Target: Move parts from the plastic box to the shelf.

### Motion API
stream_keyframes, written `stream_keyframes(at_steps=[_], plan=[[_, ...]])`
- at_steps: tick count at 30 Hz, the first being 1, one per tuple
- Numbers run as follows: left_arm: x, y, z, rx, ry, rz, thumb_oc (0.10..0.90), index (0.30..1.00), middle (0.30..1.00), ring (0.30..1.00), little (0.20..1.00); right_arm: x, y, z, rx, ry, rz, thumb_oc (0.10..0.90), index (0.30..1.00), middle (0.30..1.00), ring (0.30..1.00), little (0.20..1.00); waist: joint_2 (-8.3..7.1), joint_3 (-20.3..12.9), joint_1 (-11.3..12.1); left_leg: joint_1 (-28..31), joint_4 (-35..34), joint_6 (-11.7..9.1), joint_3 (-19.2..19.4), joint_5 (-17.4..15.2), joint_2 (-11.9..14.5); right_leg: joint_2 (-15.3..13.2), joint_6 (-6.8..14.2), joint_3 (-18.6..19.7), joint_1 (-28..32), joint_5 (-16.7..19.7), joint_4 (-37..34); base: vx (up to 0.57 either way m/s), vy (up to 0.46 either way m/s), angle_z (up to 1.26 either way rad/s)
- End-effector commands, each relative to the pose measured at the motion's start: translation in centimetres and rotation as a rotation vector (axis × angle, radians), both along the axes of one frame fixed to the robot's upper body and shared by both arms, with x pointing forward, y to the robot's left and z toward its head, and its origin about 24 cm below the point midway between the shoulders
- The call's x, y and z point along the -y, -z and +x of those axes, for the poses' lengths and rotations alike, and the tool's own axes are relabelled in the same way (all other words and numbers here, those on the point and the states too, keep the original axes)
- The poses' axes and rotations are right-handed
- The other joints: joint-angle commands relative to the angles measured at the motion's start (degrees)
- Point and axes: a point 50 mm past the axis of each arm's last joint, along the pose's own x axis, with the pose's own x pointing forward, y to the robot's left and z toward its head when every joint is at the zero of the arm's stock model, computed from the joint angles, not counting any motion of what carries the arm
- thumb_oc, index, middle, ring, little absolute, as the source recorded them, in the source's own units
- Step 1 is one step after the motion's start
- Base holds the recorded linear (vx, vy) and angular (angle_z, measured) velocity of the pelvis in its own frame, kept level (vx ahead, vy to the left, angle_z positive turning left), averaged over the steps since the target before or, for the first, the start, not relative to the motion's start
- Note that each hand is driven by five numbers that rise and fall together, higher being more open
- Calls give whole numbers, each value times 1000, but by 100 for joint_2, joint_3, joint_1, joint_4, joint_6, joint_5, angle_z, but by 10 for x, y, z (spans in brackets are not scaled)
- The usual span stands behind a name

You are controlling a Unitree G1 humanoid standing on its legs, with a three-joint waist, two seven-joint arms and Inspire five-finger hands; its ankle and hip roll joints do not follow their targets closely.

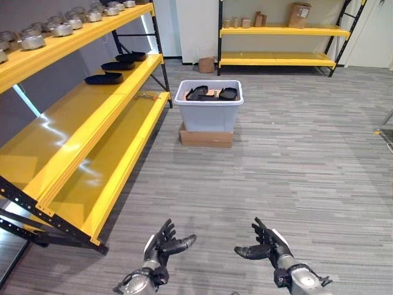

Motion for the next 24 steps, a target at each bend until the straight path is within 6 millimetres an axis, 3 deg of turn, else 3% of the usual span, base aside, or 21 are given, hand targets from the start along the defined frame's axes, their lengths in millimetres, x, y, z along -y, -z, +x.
stream_keyframes(at_steps=[1,24], plan=[[-7,-32,36,218,-16,24,900,1000,1000,1000,1000,-10,-35,33,218,-15,77,900,1000,1000,1000,1000,-163,-168,-25,-49,-18,-157,-300,-69,165,-167,333,-46,201,-406,46,0,0,0],[-7,-32,36,213,9,41,900,1000,1000,1000,1000,-12,-33,32,206,-14,86,900,1000,1000,1000,1000,-151,-169,-43,0,-18,-98,-221,-135,112,-239,387,51,211,-375,46,1,3,0]])
